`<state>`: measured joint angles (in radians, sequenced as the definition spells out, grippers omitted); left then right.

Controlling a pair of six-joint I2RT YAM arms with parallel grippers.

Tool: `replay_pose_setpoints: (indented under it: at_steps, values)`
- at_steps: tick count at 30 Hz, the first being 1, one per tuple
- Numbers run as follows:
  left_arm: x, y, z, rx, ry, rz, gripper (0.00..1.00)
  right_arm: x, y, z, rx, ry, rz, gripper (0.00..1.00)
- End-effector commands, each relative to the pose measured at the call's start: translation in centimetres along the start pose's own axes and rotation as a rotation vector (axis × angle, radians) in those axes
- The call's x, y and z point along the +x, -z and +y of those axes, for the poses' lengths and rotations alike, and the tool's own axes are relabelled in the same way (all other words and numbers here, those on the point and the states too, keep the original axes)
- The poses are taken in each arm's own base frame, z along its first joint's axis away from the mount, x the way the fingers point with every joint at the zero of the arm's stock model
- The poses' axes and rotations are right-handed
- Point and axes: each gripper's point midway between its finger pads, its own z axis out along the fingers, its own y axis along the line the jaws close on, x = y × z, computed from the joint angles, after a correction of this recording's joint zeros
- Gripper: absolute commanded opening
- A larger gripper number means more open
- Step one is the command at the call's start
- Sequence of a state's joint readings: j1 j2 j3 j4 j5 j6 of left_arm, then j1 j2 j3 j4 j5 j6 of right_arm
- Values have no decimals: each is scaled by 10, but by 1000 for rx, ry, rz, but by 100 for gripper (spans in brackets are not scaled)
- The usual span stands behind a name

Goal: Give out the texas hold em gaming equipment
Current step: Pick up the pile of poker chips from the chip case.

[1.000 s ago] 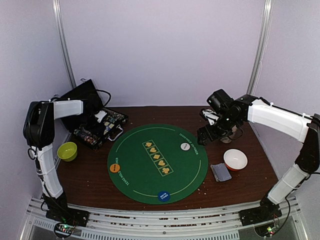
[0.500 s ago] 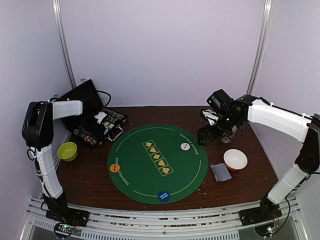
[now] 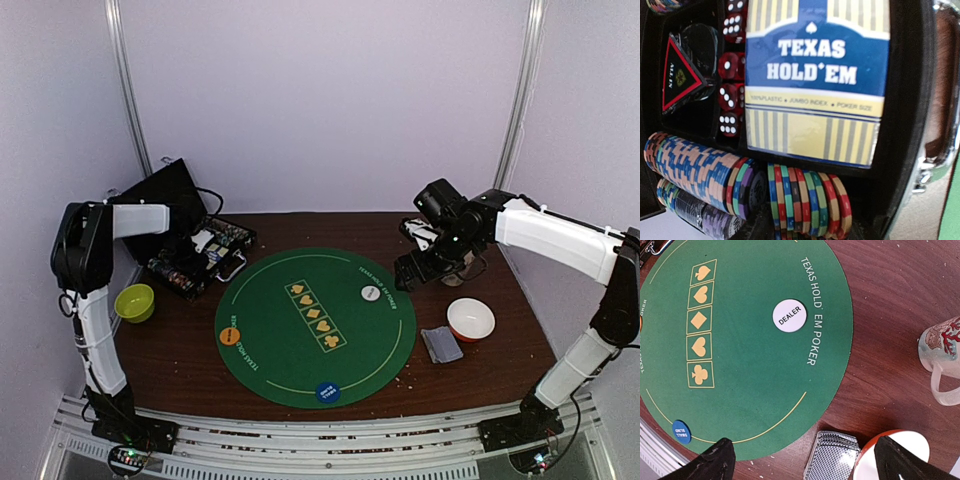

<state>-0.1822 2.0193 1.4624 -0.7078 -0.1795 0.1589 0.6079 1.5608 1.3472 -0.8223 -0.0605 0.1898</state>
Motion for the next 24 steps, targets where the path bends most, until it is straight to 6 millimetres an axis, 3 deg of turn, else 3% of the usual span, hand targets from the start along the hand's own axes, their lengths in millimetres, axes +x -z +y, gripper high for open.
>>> replay_pose_setpoints:
  at_steps: [1, 6, 9, 12, 15, 20, 24]
  values:
    - [-1, -6, 6, -15, 2, 14, 49, 13, -7, -3, 1, -17, 45, 100]
    - [-4, -15, 3, 11, -1, 9, 50, 17, -11, -4, 3, -19, 53, 100]
    - [-6, -21, 4, 20, 7, 11, 46, 16, -12, -2, -4, -22, 53, 100]
    - [-9, -22, 2, 31, 8, -1, 31, 16, -12, -1, -9, -26, 52, 100]
    - [-12, -15, -2, 57, 6, -28, 2, 16, -11, 0, -16, -28, 48, 100]
    - [-18, 20, 3, 56, 42, -99, 0, 12, -8, 2, -24, -29, 40, 100]
    - [-30, 74, 11, 56, 93, -219, 0, 2, 2, 5, -41, -23, 13, 98]
